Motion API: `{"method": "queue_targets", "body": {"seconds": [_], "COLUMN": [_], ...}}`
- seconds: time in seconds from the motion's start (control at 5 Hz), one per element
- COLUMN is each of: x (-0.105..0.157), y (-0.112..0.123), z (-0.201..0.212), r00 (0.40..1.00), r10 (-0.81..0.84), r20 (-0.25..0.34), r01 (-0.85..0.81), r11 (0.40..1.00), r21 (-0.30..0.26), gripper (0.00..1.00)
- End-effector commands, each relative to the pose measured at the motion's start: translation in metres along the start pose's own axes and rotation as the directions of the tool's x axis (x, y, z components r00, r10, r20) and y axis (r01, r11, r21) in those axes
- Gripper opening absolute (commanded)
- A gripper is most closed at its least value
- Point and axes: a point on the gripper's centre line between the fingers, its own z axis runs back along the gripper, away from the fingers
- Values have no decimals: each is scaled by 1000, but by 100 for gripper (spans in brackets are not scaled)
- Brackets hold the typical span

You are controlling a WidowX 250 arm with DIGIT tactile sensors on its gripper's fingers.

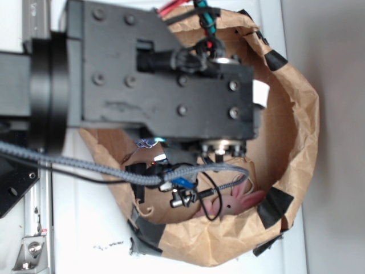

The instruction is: Grab the silver keys.

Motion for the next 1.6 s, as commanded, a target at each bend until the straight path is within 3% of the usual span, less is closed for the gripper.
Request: {"method": "queue_targets", "body": {"seconds": [0.0,0.2,0.6,1.2,1.4], "x": [0,-7,12,7,3], "y": [5,16,15,-1,-8], "z": [11,-5,-18,-53,-65], "r00": [999,995,951,964,972], "r10": [-11,95,276,250,213], "r20": [45,-9,-136,-88,-98], "r01": [11,-96,-297,-261,-225], "r11": [1000,991,939,953,965], "r21": [-5,-98,-174,-154,-137], "gripper": [100,100,100,100,100]}}
